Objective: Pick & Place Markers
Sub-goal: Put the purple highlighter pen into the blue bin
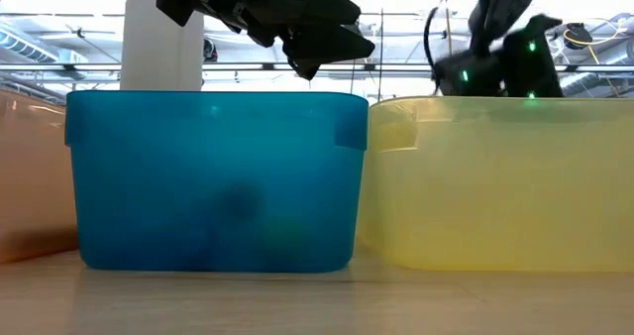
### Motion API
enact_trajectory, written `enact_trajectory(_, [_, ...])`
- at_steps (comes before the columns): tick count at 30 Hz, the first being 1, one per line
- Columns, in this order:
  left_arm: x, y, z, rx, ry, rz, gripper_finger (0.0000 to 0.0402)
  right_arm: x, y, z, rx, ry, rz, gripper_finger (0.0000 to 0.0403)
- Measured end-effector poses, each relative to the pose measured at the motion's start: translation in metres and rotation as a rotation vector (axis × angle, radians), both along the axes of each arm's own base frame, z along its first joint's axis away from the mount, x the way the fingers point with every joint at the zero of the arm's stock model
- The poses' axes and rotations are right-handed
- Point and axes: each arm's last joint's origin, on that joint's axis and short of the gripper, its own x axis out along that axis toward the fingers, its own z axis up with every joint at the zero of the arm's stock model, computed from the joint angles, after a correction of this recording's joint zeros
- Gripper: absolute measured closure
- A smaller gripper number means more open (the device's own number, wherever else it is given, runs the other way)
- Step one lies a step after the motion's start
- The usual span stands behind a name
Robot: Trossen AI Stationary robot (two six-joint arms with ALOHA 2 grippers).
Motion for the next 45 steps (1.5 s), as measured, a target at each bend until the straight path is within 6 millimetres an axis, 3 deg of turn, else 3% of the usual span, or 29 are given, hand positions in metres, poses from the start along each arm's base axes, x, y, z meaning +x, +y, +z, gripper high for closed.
enact_trajectory(7, [0.0,-0.001,0.0,0.002,-0.001,-0.003,0.0176,-0.005,-0.001,0.023,0.058,-0.179,0.335,0.0399])
enact_trajectory(11, [0.0,-0.001,0.0,0.003,0.0,-0.003,0.0176,-0.003,-0.024,0.025,0.014,-0.278,0.294,0.0362])
enact_trajectory(17, [0.0,-0.001,0.0,0.003,-0.001,-0.003,0.0176,-0.007,-0.065,0.023,-0.018,-0.332,0.282,0.0276])
enact_trajectory(23, [0.0,0.0,0.0,0.008,-0.003,-0.006,0.0176,-0.019,-0.098,0.022,0.077,-0.479,0.257,0.0225])
enact_trajectory(31, [0.0,0.0,-0.001,0.01,0.001,-0.006,0.0176,-0.032,-0.132,0.007,0.034,-0.44,0.237,0.0229])
enact_trajectory(38, [0.0,0.0,-0.001,0.011,0.0,-0.007,0.0176,-0.035,-0.155,-0.029,0.085,-0.446,0.218,0.0231])
enact_trajectory(42, [0.0,0.0,-0.001,0.02,-0.001,-0.012,0.0176,-0.028,-0.154,-0.037,0.128,-0.439,0.255,0.0242])
enact_trajectory(45, [0.0,0.0,-0.001,0.025,-0.003,-0.014,0.0176,-0.026,-0.15,-0.039,0.144,-0.413,0.271,0.0274])
